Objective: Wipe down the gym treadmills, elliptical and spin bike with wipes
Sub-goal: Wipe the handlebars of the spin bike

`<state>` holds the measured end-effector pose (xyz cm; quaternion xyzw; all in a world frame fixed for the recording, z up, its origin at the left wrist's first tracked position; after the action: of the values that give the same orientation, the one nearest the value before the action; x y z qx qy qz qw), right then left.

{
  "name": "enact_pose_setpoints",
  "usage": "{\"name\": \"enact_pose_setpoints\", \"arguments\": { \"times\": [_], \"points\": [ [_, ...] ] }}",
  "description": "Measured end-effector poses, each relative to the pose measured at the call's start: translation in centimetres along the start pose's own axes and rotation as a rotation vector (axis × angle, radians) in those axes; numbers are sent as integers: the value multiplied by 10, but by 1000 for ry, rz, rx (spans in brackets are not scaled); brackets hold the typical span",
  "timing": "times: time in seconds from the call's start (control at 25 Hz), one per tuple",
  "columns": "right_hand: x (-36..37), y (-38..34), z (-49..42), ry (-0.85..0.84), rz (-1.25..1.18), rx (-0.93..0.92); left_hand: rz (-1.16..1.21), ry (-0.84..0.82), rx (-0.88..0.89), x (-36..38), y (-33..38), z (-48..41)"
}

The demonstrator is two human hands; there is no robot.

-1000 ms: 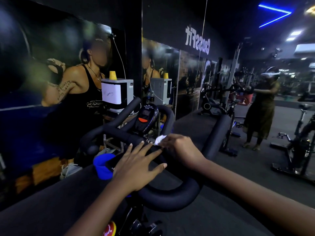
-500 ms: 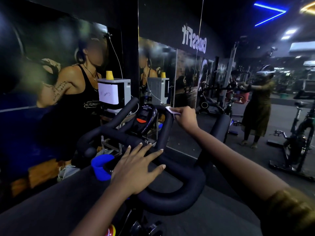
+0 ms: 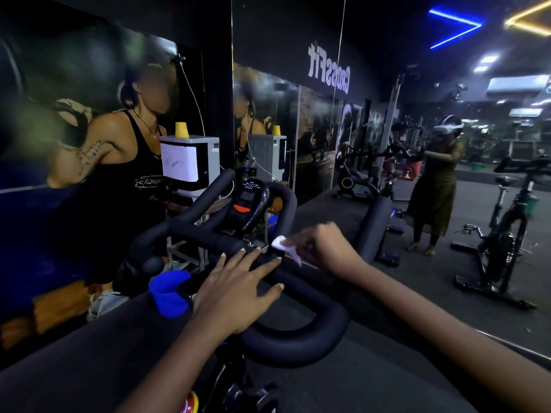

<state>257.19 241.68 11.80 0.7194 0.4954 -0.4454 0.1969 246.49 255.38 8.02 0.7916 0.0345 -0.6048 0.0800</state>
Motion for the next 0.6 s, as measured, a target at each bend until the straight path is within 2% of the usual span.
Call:
{"name": "enact_pose_setpoints", "arguments": {
  "times": [0.08, 0.16, 0.24, 0.36, 0.44, 0.6],
  "points": [
    [-17, 13, -26, 174, 67, 49, 5, -4, -1, -1, 0, 0],
    [-26, 20, -51, 274, 124, 79, 11, 2, -1, -1, 1, 0],
    [-15, 22, -63, 197, 196, 85, 14, 10, 0, -2, 2, 2],
    [10, 5, -44, 91, 289, -14, 16, 7, 4, -1, 0, 1],
    [15, -6, -26, 88, 257, -83, 14, 9, 7, 0, 1, 0],
    [22, -29, -1, -45, 227, -234, 4, 15, 14, -1, 1, 0]
  ]
}}
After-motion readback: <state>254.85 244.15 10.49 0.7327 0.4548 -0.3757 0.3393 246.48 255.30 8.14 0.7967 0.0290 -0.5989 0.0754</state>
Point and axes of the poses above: each hand's wrist, its own z-axis away from the middle knuckle, its own x-axis out of the palm, y = z × x, the point moved 3 cm from there along -z, towards the middle knuckle, and after that the axes turned 9 degrees about -x, right-handed, at the moved point
